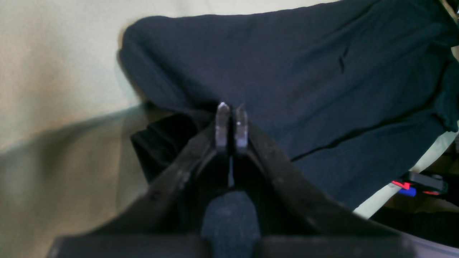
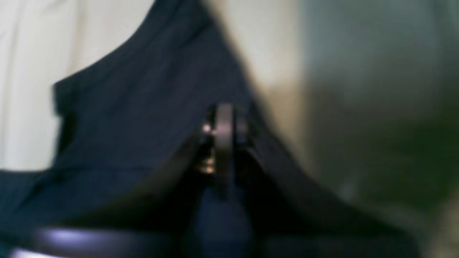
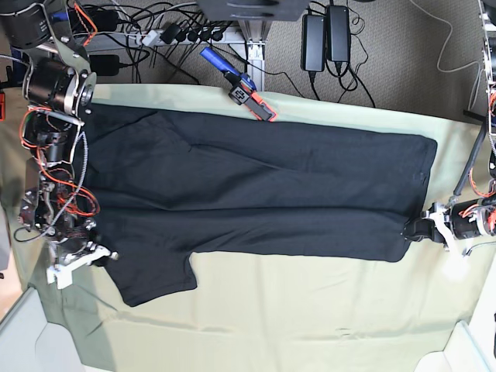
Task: Fold the T-shirt properly
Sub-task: 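Lower the folded hem onto the shirt and adjust the right gripper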
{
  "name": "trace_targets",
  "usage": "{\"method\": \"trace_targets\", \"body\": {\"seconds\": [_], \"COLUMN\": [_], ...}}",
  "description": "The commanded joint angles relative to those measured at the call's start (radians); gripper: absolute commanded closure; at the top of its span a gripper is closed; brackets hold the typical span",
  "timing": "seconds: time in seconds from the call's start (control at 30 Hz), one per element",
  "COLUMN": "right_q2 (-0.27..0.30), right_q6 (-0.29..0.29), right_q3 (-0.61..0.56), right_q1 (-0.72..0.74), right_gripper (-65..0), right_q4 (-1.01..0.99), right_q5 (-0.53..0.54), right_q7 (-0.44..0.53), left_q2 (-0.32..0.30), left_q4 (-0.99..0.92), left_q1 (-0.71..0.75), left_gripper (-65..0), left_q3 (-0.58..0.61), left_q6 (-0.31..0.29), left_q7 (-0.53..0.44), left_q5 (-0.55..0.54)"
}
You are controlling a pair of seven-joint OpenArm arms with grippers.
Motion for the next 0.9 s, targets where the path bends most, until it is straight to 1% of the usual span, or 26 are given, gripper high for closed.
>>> {"method": "trace_targets", "body": {"seconds": [0.0, 0.03, 0.07, 0.1, 0.2, 0.33, 0.57, 0.73, 0.87], "right_q2": [0.032, 0.043, 0.053, 0.063, 0.083, 0.074, 0.024, -0.017, -0.035], "right_q6": [0.069, 0.068, 0.067, 0.068, 0.068, 0.071, 0.071, 0.072, 0.071], "right_q3": [0.014, 0.024, 0.036, 0.048, 0.061, 0.045, -0.034, -0.04, -0.04], "right_q1": [0.033, 0.033, 0.033, 0.032, 0.029, 0.016, 0.002, 0.002, 0.002], "right_gripper": [-17.9, -25.1, -30.3, -32.7, -32.8, -32.8, -32.8, -32.7, -32.5], "right_q4": [0.017, 0.017, 0.017, 0.017, 0.016, 0.013, 0.01, 0.01, 0.01], "right_q5": [-0.008, -0.024, -0.032, -0.032, -0.03, -0.006, -0.001, 0.0, -0.001], "right_q7": [0.038, 0.048, 0.051, 0.051, 0.05, 0.043, 0.043, 0.042, 0.042], "left_q2": [-0.022, -0.022, -0.022, -0.022, -0.022, -0.021, -0.022, -0.022, -0.022], "left_q4": [0.013, 0.013, 0.013, 0.013, 0.013, 0.013, 0.013, 0.013, 0.013], "left_q1": [-0.022, -0.021, -0.02, -0.019, -0.008, -0.005, -0.006, -0.006, -0.005], "left_gripper": [0.0, 0.0, 0.0, 0.0, 0.0, 0.0, 0.0, 0.0, 0.0], "left_q3": [-0.007, -0.007, -0.007, -0.007, -0.007, -0.007, -0.007, -0.007, -0.007], "left_q6": [-0.016, -0.016, -0.016, -0.016, -0.016, -0.016, -0.016, -0.016, -0.016], "left_q7": [-0.011, -0.011, -0.011, -0.011, -0.013, -0.015, -0.015, -0.014, -0.014], "left_q5": [-0.018, -0.017, -0.018, -0.018, -0.019, -0.022, -0.021, -0.021, -0.017]}}
